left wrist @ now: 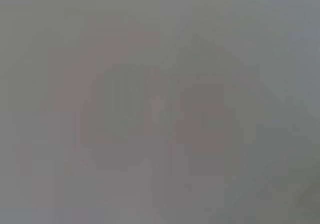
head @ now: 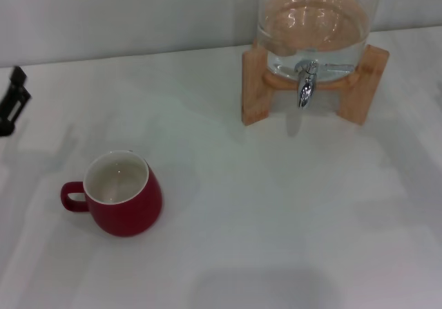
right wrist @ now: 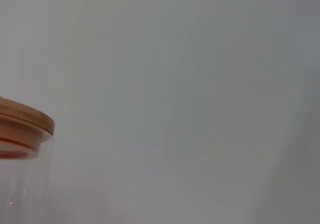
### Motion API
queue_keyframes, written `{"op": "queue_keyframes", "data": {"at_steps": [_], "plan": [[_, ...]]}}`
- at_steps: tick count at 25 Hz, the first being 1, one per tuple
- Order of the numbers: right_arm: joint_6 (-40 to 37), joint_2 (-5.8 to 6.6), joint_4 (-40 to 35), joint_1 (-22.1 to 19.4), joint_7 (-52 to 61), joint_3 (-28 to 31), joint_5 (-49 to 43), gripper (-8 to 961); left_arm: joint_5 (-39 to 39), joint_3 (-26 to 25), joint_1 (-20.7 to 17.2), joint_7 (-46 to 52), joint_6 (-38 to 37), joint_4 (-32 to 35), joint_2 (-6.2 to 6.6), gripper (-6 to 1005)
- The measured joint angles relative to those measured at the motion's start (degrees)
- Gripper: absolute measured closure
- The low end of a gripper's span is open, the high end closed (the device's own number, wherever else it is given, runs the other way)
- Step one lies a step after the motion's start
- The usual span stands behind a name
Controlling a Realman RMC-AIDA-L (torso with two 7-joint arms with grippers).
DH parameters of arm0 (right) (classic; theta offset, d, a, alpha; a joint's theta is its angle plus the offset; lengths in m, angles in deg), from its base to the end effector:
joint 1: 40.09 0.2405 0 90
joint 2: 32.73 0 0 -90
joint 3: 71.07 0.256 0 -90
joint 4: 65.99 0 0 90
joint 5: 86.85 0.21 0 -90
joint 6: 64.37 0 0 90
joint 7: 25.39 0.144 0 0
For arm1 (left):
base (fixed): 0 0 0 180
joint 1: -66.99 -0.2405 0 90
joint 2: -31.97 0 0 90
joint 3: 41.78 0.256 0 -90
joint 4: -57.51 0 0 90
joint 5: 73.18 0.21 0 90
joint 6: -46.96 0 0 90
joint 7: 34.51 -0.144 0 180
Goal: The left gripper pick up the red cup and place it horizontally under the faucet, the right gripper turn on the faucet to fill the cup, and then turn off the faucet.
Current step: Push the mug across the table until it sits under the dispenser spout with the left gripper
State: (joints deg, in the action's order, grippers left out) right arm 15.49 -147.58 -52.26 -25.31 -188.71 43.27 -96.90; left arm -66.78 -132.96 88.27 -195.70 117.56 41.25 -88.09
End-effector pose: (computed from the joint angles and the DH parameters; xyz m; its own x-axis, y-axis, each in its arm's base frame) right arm 0.3719 0.2891 0.1019 0.7275 0.3129 -0.6107 -0.6572 0.0618 -0.7512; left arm -0.2972 0.3326 -0.0023 0.6645 -0.1745 0.7267 0.6576 -0.3255 -0.6795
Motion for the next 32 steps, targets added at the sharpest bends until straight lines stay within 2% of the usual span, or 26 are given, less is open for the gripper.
{"op": "queue_keyframes", "data": {"at_steps": [5, 6, 12, 18, 20, 25, 28, 32], "plan": [[-1.29, 0.05, 0.04, 1.04, -0.26, 0.0, 0.03, 355, -0.01, 3.48, -2.34, 0.07, 1.55, -0.25, -0.18, 133], [-1.9, 0.08, 0.08, 1.35, -0.32, 0.03, 0.06, 355, -0.06, 4.17, -4.12, 0.49, 3.92, -0.25, -0.29, 133], [-5.37, 0.62, 0.21, 3.29, -0.55, 0.09, 0.12, 355, -0.13, 4.75, -8.12, 1.96, 8.35, 0.14, -0.39, 133], [-7.9, 0.97, 0.24, 5.07, -0.57, 0.1, 0.13, 355, -0.62, 5.67, -11.5, 2.07, 9.66, 0.22, -0.65, 134], [-8.36, 0.97, 0.24, 5.36, -0.57, 0.09, 0.13, 355, -4.53, 10.53, -13.14, 2.07, 10.05, 0.25, -0.65, 134], [-8.75, 0.96, 0.23, 5.6, -0.59, 0.09, 0.13, 355, -12.0, 18.9, -14.69, 2.01, 9.91, 0.25, -0.27, 134], [-8.76, 0.95, 0.24, 5.62, -0.59, 0.1, 0.12, 355, -12.7, 21.03, -15.66, 1.96, 9.72, 0.08, -0.21, 134], [-9.12, 0.95, 0.24, 5.88, -0.59, 0.09, 0.12, 355, -12.5, 21.32, -16.7, 1.88, 9.64, 0.16, -0.25, 134]]}}
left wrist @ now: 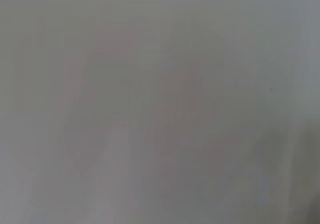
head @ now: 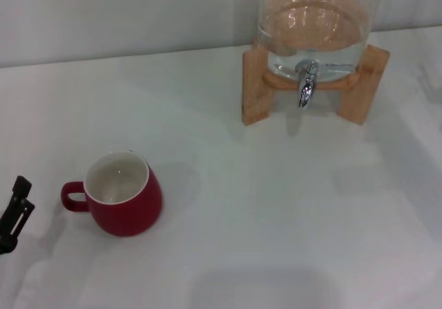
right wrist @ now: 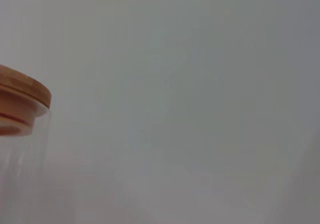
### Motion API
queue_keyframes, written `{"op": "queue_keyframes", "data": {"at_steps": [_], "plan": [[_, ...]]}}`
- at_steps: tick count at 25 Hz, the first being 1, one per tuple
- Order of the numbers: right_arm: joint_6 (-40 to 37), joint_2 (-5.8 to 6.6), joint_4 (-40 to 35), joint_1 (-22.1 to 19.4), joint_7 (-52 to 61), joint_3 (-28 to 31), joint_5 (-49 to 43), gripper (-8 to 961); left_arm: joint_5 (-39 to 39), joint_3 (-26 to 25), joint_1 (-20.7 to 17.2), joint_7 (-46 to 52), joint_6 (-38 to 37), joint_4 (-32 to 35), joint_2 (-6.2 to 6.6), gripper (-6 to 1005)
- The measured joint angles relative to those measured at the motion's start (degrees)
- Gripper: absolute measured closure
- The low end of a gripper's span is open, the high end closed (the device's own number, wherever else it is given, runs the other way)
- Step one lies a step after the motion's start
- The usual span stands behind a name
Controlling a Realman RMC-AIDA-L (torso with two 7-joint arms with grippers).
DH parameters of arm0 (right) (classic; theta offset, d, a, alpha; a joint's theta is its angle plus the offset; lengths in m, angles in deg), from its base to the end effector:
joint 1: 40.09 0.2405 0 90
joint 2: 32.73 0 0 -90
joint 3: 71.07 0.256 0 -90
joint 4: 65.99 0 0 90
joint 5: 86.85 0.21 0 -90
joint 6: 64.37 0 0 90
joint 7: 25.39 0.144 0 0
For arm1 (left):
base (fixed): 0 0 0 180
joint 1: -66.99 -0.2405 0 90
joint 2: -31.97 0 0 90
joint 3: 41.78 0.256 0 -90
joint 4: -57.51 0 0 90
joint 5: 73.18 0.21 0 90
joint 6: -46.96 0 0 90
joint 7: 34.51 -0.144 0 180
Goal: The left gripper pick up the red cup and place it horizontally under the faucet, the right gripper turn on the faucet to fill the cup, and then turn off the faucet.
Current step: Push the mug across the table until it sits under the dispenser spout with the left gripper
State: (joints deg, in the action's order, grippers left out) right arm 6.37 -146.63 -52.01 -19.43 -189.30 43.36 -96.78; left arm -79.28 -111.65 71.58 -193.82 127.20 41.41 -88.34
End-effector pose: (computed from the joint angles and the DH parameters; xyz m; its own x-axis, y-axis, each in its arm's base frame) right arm 0.3620 0.3338 0.1018 0.7415 0.2494 -0.6228 -0.6516 0.0467 -0.7571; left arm -0.3373 0.2212 -0.0300 0.5924 -0.0525 0.8040 0.7507 -0.3263 -0.5744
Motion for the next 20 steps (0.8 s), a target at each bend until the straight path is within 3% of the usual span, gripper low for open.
{"op": "queue_keyframes", "data": {"at_steps": [20], "plan": [[0.24, -0.31, 0.12, 0.18, 0.0, -0.34, -0.45, 355, 0.37, 5.03, -0.05, -2.56, -8.86, -0.36, 0.24, 135]]}}
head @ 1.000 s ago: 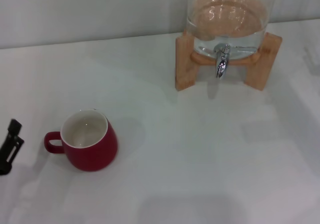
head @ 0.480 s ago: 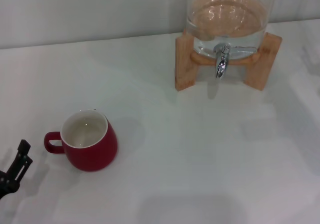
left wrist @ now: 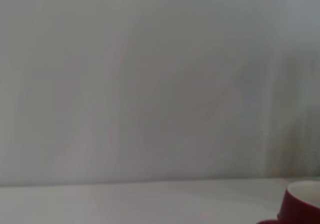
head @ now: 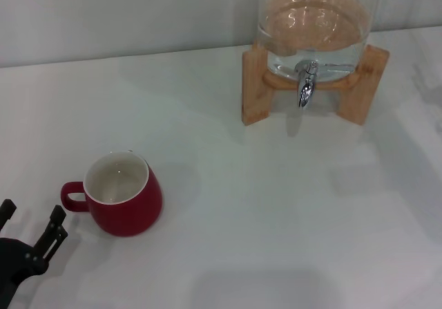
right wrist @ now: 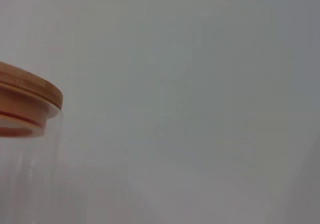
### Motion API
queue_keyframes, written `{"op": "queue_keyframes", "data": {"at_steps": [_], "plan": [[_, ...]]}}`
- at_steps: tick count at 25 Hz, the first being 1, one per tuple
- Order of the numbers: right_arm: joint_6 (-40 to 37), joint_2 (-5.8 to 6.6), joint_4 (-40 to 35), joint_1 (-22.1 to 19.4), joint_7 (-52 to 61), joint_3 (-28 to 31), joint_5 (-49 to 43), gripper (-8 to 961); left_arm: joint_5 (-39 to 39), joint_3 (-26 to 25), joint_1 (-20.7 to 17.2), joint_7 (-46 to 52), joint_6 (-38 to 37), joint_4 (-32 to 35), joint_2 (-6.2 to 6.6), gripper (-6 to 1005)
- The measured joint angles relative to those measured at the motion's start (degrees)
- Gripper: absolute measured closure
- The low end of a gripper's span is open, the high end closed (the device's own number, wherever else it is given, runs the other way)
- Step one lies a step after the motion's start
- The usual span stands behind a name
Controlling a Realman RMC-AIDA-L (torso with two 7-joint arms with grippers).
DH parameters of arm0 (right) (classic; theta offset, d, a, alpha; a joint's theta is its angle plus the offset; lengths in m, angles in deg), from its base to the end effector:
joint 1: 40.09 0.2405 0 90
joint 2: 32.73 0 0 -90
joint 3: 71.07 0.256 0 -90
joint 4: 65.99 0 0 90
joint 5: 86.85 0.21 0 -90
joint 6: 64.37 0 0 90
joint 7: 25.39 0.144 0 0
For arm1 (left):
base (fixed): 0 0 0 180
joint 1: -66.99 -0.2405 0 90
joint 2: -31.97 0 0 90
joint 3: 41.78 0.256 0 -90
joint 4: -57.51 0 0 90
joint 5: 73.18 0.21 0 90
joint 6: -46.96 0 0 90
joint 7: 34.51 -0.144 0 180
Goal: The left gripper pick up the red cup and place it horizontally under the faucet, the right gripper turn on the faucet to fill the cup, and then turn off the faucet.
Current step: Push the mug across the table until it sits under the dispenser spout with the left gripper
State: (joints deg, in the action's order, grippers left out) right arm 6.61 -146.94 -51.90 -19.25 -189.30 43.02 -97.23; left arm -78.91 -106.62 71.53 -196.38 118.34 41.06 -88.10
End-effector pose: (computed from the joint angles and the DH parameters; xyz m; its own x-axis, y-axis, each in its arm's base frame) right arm 0.3583 0.3351 0.0979 0.7394 0.2528 -0.6240 -0.6506 0.0301 -0.7588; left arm -0.3476 0.2175 -0.0554 0.6704 0.0960 0.7357 0.7119 -0.3627 -0.6014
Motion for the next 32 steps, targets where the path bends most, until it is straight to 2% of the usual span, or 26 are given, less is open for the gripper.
{"op": "queue_keyframes", "data": {"at_steps": [32], "plan": [[4.17, -0.48, -0.26, -2.06, 0.0, -0.28, -0.17, 355, -0.19, 0.66, 4.7, 0.33, -7.64, -0.43, 0.51, 137]]}}
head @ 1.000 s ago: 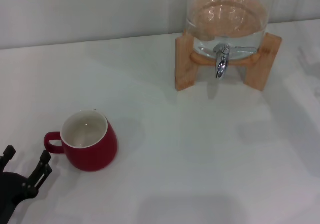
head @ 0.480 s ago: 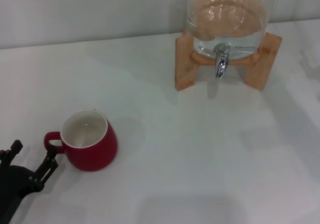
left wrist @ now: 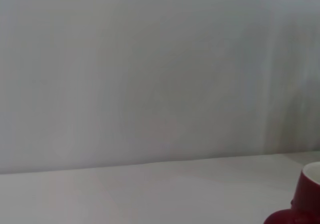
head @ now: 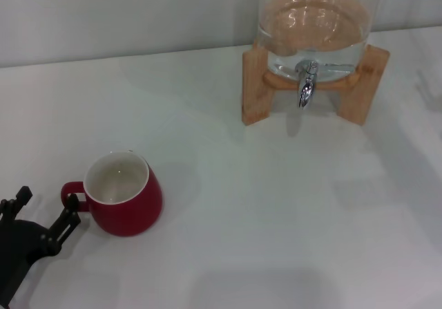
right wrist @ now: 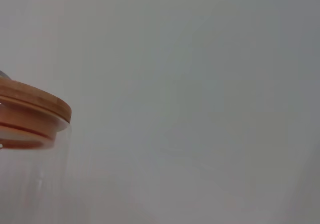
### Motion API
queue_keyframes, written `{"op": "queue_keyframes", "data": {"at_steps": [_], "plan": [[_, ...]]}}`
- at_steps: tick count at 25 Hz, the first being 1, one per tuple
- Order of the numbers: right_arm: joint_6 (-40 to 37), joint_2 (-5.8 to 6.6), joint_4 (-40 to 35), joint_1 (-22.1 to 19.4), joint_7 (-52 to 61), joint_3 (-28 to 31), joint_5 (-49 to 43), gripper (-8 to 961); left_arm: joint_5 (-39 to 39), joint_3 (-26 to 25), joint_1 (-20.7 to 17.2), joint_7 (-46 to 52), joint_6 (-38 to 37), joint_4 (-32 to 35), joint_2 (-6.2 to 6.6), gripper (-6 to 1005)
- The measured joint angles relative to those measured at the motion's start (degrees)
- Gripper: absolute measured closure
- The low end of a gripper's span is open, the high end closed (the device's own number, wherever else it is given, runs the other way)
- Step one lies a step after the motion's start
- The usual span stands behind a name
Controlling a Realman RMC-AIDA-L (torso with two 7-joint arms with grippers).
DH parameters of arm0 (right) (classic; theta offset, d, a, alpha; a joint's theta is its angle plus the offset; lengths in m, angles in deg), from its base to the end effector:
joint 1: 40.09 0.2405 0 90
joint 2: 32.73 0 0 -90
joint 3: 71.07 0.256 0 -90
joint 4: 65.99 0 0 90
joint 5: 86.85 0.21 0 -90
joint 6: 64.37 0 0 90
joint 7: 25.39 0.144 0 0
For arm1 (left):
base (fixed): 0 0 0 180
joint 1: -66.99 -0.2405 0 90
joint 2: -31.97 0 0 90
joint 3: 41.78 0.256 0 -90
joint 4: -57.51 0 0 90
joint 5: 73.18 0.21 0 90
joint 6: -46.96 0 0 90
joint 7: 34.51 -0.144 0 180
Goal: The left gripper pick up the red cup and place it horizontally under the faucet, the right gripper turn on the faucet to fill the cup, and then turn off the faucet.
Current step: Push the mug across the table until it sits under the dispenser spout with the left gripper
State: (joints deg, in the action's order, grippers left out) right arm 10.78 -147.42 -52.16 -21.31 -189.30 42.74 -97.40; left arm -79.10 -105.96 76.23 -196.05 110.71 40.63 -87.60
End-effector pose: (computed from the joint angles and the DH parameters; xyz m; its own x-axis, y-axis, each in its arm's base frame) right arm 0.3599 0.3187 0.0963 0.7326 0.2858 -0.6178 -0.6503 0.0258 -0.7592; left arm -0.3453 0.2466 -0.0629 0.7059 0.1536 0.6915 0.6863 -0.3899 -0.6140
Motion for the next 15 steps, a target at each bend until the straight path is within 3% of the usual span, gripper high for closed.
{"op": "queue_keyframes", "data": {"at_steps": [15], "plan": [[0.1, -0.09, -0.2, -0.08, 0.0, 0.0, 0.01, 355, -0.37, -0.15, 1.89, 0.04, -1.19, 0.22, 0.12, 165]]}}
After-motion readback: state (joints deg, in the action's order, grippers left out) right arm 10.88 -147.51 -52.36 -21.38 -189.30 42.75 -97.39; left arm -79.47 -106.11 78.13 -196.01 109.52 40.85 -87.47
